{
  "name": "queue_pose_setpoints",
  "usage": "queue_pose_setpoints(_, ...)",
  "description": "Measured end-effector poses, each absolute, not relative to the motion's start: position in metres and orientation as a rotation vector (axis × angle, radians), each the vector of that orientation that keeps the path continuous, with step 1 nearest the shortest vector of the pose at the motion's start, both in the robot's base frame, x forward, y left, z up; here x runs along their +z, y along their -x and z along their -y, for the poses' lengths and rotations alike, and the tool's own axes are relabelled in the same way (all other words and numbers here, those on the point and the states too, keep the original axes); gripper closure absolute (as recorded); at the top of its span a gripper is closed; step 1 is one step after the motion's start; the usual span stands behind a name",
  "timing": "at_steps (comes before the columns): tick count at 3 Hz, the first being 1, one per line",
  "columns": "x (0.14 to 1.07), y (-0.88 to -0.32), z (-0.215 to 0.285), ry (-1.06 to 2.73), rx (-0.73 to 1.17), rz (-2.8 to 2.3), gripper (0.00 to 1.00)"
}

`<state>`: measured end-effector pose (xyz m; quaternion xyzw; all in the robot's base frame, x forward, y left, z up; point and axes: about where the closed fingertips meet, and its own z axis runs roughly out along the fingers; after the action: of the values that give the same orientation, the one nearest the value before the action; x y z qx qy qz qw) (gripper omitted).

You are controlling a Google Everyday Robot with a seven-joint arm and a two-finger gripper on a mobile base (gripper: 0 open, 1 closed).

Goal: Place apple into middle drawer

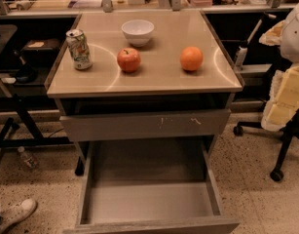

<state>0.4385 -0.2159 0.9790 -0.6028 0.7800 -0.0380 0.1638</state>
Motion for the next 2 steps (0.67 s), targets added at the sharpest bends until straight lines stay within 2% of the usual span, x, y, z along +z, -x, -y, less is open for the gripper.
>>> queue_pose_setpoints(2, 0.9790, -0.4472, 0.2094, 1.665, -0.040, -2.220, 0.00)
